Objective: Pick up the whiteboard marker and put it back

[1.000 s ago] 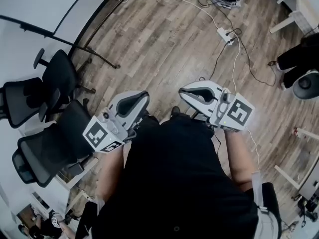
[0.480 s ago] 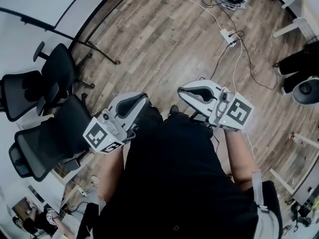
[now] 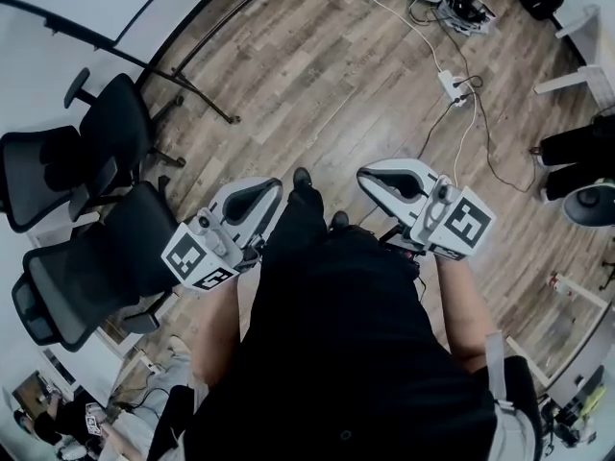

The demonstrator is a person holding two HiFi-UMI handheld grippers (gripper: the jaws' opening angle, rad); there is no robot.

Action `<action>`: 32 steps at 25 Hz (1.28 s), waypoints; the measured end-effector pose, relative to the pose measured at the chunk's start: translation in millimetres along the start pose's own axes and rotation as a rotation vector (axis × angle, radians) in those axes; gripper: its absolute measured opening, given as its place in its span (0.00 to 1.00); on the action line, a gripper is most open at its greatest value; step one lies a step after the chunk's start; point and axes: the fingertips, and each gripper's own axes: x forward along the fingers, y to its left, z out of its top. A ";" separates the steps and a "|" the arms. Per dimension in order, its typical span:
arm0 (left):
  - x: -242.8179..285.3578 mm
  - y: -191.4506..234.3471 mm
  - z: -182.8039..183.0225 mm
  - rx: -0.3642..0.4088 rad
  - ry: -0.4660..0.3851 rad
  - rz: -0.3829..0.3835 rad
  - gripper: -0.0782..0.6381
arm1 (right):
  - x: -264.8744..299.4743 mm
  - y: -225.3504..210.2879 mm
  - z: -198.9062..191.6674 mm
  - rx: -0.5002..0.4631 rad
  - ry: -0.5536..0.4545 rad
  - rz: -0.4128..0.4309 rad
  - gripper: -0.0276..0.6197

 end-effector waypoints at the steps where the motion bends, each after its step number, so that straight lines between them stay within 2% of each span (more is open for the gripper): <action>1: 0.7 12.3 4.4 0.000 0.000 -0.002 0.13 | 9.2 -7.6 3.2 -0.003 0.004 -0.003 0.07; 7: 8.8 82.0 37.6 0.012 -0.022 -0.039 0.13 | 66.2 -53.5 21.8 -0.010 0.042 -0.028 0.07; 12: 18.9 131.7 58.4 0.002 -0.021 -0.110 0.13 | 101.3 -82.7 37.8 -0.029 0.064 -0.082 0.07; 16: 29.3 153.3 65.4 -0.012 -0.014 -0.139 0.13 | 109.5 -93.4 42.8 -0.010 0.084 -0.099 0.07; 22: 73.4 180.0 69.3 -0.028 0.015 -0.163 0.13 | 108.7 -147.0 58.8 0.016 0.044 -0.118 0.07; 28: 128.5 215.8 77.3 -0.026 0.044 -0.123 0.13 | 119.7 -221.9 75.6 0.014 0.004 -0.062 0.07; 32: 176.1 242.6 95.0 -0.024 0.027 -0.074 0.13 | 120.3 -274.5 97.0 -0.019 0.001 -0.015 0.07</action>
